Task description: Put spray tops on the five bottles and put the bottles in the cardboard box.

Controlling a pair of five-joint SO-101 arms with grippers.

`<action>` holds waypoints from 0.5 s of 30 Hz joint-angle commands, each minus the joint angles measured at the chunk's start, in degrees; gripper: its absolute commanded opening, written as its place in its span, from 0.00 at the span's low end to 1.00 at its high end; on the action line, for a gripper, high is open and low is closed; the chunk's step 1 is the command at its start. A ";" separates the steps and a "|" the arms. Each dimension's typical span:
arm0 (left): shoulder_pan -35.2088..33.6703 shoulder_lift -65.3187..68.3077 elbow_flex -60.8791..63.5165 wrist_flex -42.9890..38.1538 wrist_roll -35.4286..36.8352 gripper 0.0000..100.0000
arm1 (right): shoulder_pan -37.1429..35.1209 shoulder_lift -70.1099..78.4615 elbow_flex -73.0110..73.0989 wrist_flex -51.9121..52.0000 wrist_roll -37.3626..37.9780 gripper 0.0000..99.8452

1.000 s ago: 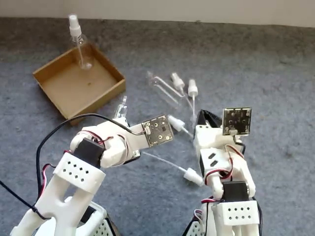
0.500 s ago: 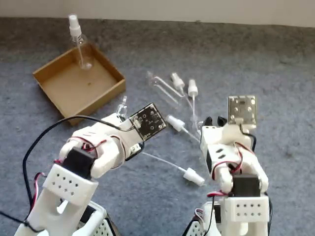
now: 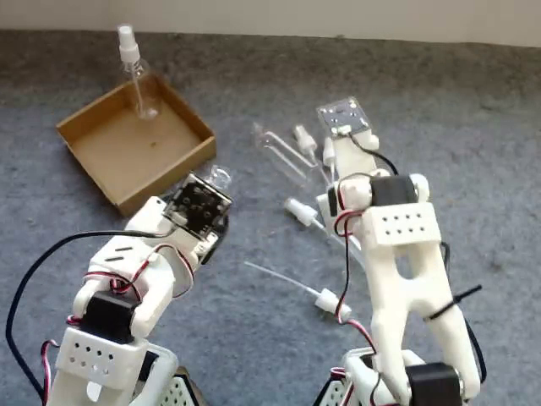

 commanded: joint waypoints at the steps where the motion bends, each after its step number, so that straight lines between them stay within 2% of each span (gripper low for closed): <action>1: -1.01 -2.86 1.54 -3.43 1.76 0.06 | -0.92 3.56 -5.85 -0.92 8.09 0.09; 9: -1.45 -8.75 7.25 -5.19 2.20 0.06 | -6.90 12.35 -6.73 -1.45 17.32 0.10; 13: -5.67 -14.11 9.98 -5.10 9.93 0.06 | -7.78 15.25 -6.73 -5.23 21.10 0.10; 15: -7.16 -17.01 11.38 -5.01 9.76 0.06 | -7.78 16.48 -7.60 -6.02 22.15 0.11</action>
